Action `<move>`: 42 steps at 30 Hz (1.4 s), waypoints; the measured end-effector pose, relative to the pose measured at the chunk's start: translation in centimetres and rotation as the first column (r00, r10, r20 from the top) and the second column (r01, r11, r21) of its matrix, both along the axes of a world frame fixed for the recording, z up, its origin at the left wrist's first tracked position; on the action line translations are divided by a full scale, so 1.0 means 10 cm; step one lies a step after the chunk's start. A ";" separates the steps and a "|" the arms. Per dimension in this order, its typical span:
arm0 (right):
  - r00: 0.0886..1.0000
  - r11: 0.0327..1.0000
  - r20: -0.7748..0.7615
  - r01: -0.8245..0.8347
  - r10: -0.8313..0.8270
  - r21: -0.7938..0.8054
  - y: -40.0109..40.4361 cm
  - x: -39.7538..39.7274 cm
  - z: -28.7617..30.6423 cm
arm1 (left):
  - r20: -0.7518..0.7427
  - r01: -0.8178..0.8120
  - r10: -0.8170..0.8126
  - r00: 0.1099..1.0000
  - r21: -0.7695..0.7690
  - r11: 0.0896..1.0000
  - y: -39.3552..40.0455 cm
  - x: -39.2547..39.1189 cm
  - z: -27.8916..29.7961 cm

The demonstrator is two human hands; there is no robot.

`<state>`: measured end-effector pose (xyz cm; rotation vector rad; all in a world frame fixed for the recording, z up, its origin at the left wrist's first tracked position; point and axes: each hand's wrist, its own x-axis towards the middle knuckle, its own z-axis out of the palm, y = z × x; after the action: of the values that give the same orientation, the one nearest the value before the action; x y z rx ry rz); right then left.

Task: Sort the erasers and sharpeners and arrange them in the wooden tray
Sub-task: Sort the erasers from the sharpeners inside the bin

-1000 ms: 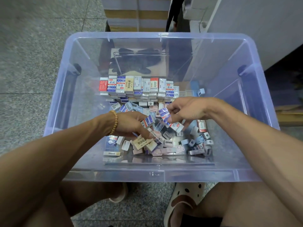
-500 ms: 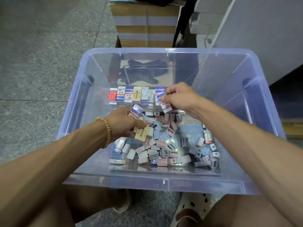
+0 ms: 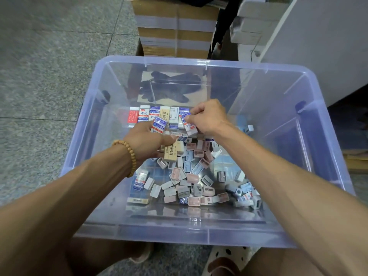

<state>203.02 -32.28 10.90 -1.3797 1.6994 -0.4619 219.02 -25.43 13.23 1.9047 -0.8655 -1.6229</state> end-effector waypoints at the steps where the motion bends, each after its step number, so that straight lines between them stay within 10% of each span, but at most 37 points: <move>1: 0.997 0.998 0.062 0.042 -0.044 0.035 -0.02 -0.07 0.01 | -0.004 -0.009 0.009 1.000 0.007 1.000 -0.01 -0.01 -0.01; 10: 0.908 0.938 0.240 0.344 -0.344 0.046 0.06 -0.28 -0.09 | -0.057 -0.060 0.062 0.996 0.037 0.998 -0.03 -0.08 -0.05; 30: 0.993 0.983 -0.095 0.053 -0.070 -0.175 0.12 -0.27 0.03 | -0.288 -0.154 0.164 0.943 0.058 0.986 -0.02 -0.13 0.07; 35: 0.901 0.909 0.433 -0.199 0.023 0.365 0.27 -0.45 0.34 | -0.418 -0.212 0.213 0.883 0.049 0.976 -0.03 -0.17 0.12; 42: 0.807 0.843 0.586 -0.268 -0.068 0.466 0.37 -0.39 0.24 | -0.405 -0.136 0.138 0.904 0.035 0.990 0.02 -0.21 0.12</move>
<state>199.11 -28.55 13.27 -0.7938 1.1044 -0.2757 216.92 -25.22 14.40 1.5072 -0.5398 -1.8409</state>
